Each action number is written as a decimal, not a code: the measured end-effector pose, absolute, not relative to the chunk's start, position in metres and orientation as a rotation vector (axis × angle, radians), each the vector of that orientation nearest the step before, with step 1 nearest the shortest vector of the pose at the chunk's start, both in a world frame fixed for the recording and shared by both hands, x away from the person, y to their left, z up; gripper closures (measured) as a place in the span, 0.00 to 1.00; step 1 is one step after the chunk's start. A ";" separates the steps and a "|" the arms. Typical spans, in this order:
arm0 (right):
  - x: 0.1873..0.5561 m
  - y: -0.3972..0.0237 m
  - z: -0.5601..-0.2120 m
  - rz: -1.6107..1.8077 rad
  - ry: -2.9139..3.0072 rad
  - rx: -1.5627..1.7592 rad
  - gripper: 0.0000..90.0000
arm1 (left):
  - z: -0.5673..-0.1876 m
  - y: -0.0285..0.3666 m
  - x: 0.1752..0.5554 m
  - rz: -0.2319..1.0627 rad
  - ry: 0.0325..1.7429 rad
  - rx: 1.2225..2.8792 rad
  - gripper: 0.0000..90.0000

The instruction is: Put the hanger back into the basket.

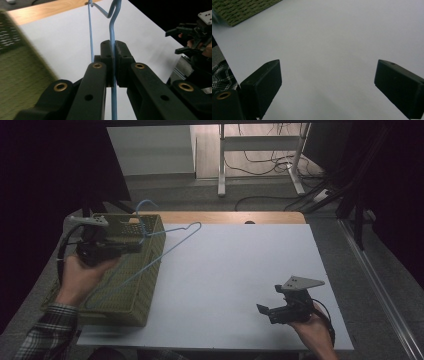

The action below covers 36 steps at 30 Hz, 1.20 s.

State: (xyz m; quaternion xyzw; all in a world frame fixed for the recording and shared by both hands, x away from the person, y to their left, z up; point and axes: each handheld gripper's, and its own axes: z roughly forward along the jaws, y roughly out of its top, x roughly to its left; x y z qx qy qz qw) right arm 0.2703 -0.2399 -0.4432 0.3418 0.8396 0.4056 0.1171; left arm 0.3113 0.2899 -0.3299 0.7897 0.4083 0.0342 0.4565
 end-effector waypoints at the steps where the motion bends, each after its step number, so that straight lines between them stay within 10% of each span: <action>1: 0.271 -0.240 -0.444 1.183 2.457 1.003 0.08 | -0.330 0.296 0.313 0.086 1.007 1.940 0.97; 36: 0.275 -0.241 -0.458 1.067 2.505 1.010 0.08 | -0.434 0.420 0.349 0.175 1.283 1.800 0.97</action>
